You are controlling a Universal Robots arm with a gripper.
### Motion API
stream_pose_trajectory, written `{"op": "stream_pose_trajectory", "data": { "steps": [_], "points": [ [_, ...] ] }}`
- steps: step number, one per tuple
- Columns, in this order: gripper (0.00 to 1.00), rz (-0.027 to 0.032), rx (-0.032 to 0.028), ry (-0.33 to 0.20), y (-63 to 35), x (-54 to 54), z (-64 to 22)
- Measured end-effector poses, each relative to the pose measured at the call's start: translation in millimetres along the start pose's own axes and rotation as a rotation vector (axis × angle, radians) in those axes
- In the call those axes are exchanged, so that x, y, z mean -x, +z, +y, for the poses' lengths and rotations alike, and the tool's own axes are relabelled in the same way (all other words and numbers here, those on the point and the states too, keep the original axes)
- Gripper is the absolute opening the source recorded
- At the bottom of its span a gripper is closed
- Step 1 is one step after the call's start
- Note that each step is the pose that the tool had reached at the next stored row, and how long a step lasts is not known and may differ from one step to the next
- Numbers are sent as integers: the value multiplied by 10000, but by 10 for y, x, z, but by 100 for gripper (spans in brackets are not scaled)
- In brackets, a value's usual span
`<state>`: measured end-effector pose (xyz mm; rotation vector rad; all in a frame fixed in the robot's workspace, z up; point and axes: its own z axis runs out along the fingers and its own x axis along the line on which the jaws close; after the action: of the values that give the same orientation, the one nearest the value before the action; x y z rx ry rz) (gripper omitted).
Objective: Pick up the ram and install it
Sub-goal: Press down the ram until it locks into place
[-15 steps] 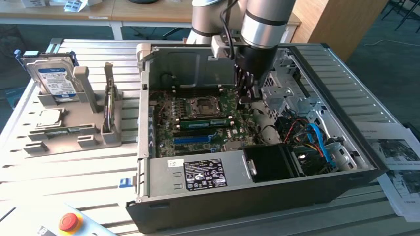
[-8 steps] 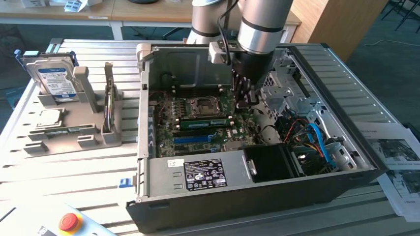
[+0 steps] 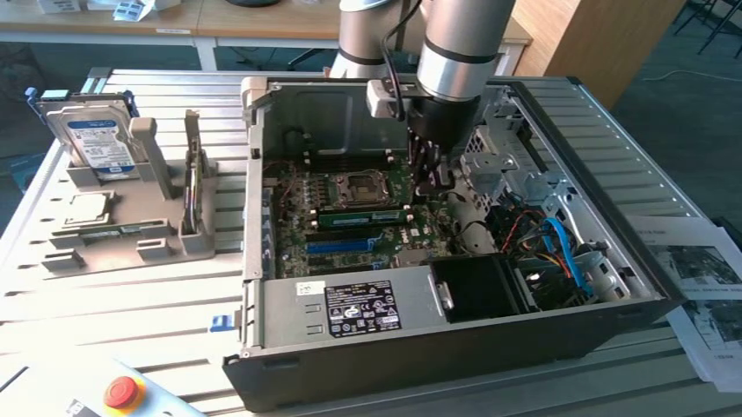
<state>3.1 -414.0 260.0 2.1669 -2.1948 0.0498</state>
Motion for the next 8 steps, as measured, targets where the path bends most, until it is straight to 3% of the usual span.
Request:
{"op": "stream_pose_trajectory", "data": {
  "steps": [8],
  "points": [
    [10,28,-11,2,27,34,41]
  ]
}}
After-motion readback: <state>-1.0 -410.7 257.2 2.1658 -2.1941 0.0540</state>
